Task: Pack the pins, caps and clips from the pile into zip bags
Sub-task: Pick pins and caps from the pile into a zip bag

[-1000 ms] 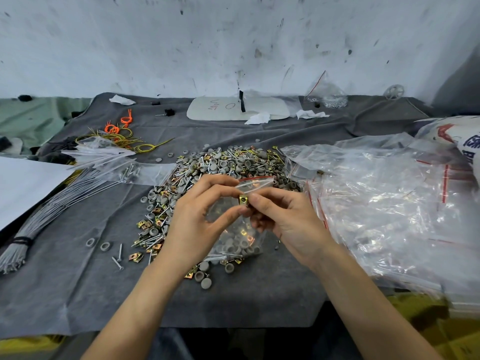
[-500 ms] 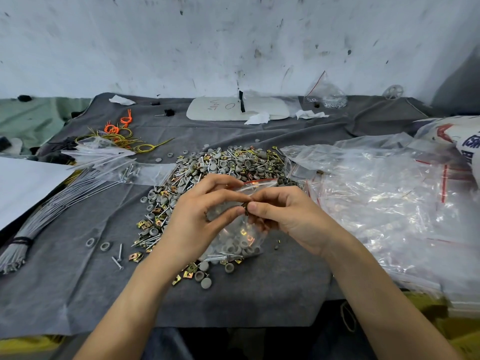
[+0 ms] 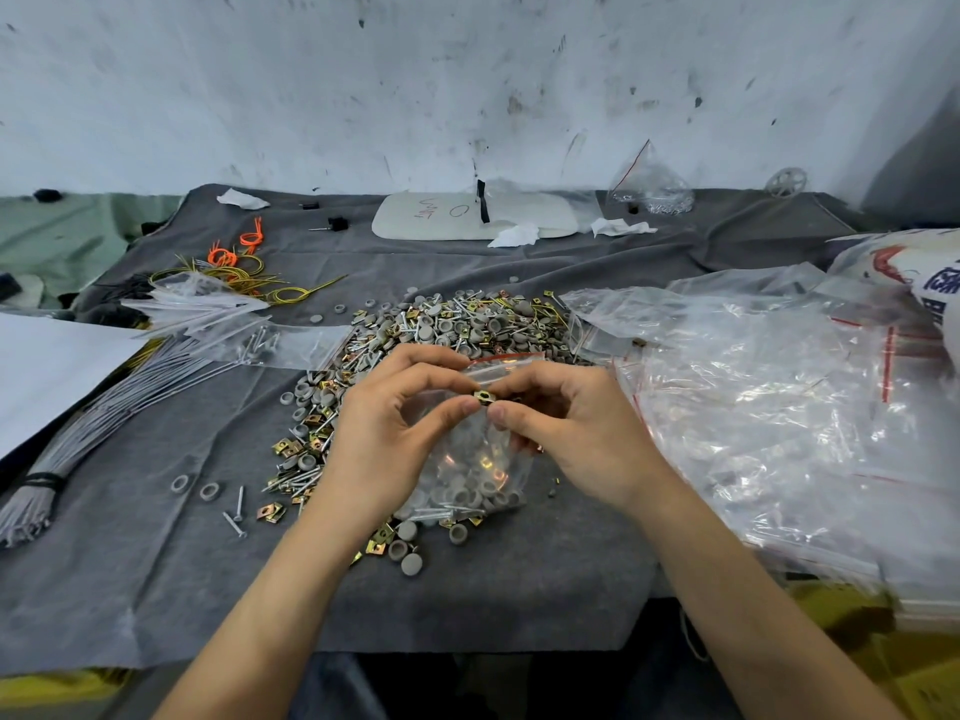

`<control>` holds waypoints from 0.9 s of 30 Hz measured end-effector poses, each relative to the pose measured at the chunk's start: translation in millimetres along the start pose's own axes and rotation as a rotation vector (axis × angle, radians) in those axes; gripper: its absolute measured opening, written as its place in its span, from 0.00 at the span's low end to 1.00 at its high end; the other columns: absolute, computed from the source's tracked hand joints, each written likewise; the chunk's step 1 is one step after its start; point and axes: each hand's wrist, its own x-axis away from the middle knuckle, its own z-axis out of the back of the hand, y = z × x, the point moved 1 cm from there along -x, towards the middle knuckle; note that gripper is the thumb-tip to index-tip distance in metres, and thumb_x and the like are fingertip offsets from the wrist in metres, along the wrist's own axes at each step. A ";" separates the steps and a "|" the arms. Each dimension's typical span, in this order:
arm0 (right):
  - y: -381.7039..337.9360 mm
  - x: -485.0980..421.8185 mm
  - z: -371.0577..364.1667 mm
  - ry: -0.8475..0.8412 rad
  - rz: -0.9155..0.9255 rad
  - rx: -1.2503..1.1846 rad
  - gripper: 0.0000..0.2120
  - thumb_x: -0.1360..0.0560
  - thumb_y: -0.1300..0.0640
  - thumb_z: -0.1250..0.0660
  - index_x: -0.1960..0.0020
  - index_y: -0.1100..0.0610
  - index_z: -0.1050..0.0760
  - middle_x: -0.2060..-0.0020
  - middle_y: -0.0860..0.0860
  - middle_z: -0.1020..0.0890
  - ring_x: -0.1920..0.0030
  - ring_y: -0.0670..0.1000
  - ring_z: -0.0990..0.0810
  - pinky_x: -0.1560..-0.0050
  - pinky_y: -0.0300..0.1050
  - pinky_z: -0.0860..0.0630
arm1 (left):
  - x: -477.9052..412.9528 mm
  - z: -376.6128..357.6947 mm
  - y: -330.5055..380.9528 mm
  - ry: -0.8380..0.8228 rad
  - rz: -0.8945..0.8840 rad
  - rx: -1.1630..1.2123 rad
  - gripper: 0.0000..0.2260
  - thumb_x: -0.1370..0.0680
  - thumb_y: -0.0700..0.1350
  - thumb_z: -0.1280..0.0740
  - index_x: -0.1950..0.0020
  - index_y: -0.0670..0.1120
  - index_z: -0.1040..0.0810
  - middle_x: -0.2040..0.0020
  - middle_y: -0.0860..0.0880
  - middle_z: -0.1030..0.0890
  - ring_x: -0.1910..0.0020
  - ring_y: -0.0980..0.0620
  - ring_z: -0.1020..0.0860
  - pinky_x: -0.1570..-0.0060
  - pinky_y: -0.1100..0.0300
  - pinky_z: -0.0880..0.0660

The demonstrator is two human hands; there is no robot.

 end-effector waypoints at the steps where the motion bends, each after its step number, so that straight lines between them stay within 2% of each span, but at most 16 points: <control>1: -0.3 0.3 -0.4 0.003 0.007 0.001 0.08 0.29 0.64 0.27 0.57 0.51 0.19 0.68 0.45 0.18 0.69 0.43 0.20 0.67 0.36 0.24 | 0.2 -0.2 -0.2 0.001 0.003 0.005 0.06 0.30 0.45 0.30 0.54 0.47 0.18 0.48 0.53 0.21 0.47 0.69 0.23 0.48 0.76 0.29; 8: 1.0 2.0 -1.5 0.020 0.026 -0.094 0.08 0.28 0.67 0.29 0.56 0.55 0.19 0.68 0.47 0.18 0.69 0.45 0.21 0.66 0.36 0.24 | -0.3 0.4 -0.5 -0.009 0.023 0.039 0.05 0.30 0.45 0.29 0.55 0.50 0.18 0.47 0.52 0.20 0.47 0.67 0.23 0.47 0.75 0.30; 15: 3.4 1.5 -0.8 0.020 0.023 -0.128 0.05 0.28 0.66 0.29 0.53 0.60 0.18 0.67 0.49 0.18 0.67 0.47 0.20 0.65 0.37 0.23 | -0.1 1.5 -1.3 -0.010 -0.002 0.012 0.05 0.28 0.45 0.30 0.54 0.46 0.18 0.47 0.54 0.20 0.47 0.65 0.22 0.47 0.74 0.30; 21: 4.3 3.9 -0.7 0.010 0.010 -0.149 0.05 0.28 0.67 0.30 0.54 0.60 0.19 0.66 0.53 0.18 0.68 0.49 0.21 0.65 0.39 0.23 | 1.2 1.1 1.0 -0.018 0.016 0.035 0.02 0.28 0.46 0.30 0.56 0.52 0.19 0.47 0.53 0.20 0.47 0.64 0.22 0.47 0.74 0.30; 27: 2.3 2.8 0.8 0.006 -0.005 -0.143 0.06 0.28 0.67 0.29 0.57 0.57 0.19 0.68 0.51 0.18 0.69 0.48 0.21 0.66 0.39 0.23 | 1.1 1.0 2.0 -0.042 0.025 0.031 0.04 0.28 0.47 0.30 0.56 0.48 0.19 0.47 0.52 0.20 0.47 0.64 0.22 0.47 0.73 0.30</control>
